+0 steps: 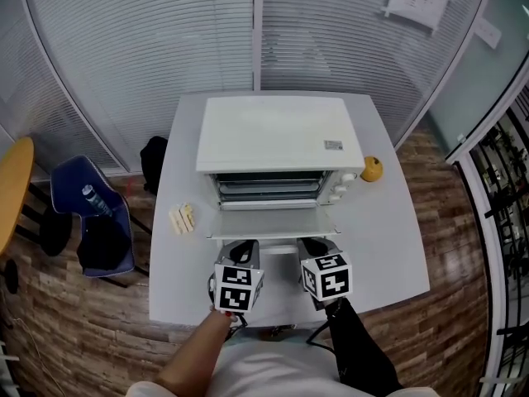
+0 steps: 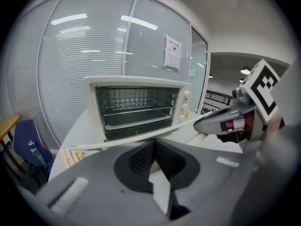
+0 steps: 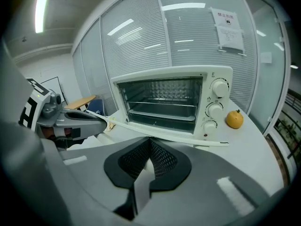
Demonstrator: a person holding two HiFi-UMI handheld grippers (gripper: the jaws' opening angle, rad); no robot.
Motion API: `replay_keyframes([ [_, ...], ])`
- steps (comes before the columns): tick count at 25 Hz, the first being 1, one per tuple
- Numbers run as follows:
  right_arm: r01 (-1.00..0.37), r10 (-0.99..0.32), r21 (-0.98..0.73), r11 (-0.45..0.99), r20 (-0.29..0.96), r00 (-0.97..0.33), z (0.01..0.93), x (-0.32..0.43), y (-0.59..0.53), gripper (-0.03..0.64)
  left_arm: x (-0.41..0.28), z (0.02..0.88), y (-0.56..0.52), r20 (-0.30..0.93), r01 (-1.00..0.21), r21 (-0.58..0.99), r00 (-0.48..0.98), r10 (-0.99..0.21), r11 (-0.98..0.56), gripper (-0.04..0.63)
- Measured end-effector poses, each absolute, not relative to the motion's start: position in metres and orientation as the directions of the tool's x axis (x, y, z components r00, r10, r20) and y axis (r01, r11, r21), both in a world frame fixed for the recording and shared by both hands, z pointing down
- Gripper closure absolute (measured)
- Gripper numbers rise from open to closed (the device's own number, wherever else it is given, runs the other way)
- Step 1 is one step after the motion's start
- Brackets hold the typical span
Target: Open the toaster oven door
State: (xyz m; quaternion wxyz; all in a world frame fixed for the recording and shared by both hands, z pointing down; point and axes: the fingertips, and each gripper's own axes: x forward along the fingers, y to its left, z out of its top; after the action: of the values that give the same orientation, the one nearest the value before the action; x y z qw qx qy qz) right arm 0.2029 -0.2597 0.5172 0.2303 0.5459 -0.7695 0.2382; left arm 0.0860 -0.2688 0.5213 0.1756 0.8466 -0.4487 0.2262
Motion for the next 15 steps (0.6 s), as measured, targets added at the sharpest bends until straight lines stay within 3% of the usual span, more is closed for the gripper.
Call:
replay_keyframes([
  [15, -0.964, -0.721, -0.182, 0.193, 0.64, -0.265, 0.578, 0.204, -0.225, 0.615, 0.079, 0.587, -0.233, 0.597, -0.846, 0.206, 0.507, -0.621, -0.492, 0.54],
])
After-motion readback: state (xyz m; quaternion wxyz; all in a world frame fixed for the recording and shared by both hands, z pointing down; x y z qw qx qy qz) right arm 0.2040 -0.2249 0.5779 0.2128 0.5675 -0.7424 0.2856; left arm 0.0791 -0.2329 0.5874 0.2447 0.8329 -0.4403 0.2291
